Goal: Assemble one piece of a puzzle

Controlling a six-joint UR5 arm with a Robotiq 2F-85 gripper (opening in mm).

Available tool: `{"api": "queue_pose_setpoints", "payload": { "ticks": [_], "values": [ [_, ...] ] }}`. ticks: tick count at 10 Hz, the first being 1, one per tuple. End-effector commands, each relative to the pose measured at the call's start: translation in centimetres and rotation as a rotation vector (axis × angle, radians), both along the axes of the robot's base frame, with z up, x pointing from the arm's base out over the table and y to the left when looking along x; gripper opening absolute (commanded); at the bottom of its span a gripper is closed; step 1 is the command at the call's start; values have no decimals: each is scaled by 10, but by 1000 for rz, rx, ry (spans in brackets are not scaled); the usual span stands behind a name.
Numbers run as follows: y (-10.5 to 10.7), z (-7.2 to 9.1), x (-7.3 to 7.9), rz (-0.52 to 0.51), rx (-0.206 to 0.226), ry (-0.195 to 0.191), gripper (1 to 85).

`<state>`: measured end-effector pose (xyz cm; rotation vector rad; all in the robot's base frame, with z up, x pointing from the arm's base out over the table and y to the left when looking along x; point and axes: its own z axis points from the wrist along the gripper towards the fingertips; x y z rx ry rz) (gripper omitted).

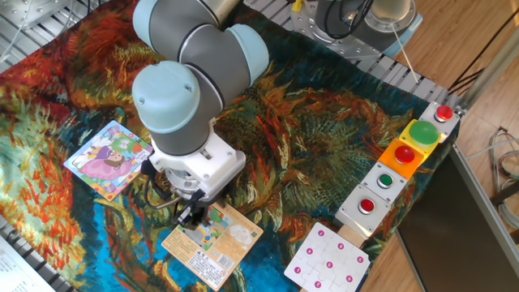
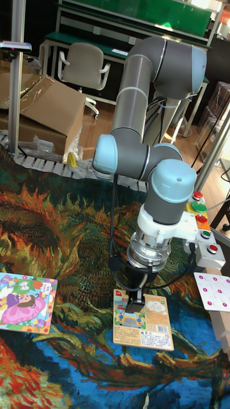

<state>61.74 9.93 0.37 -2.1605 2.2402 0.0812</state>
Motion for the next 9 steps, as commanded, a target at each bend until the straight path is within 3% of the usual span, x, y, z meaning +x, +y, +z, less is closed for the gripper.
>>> {"api": "queue_pose_setpoints", "payload": {
  "ticks": [1,9],
  "values": [
    [2,0,3,-6,12,-4,490],
    [5,0,6,-12,16,-8,450]
  ]
}}
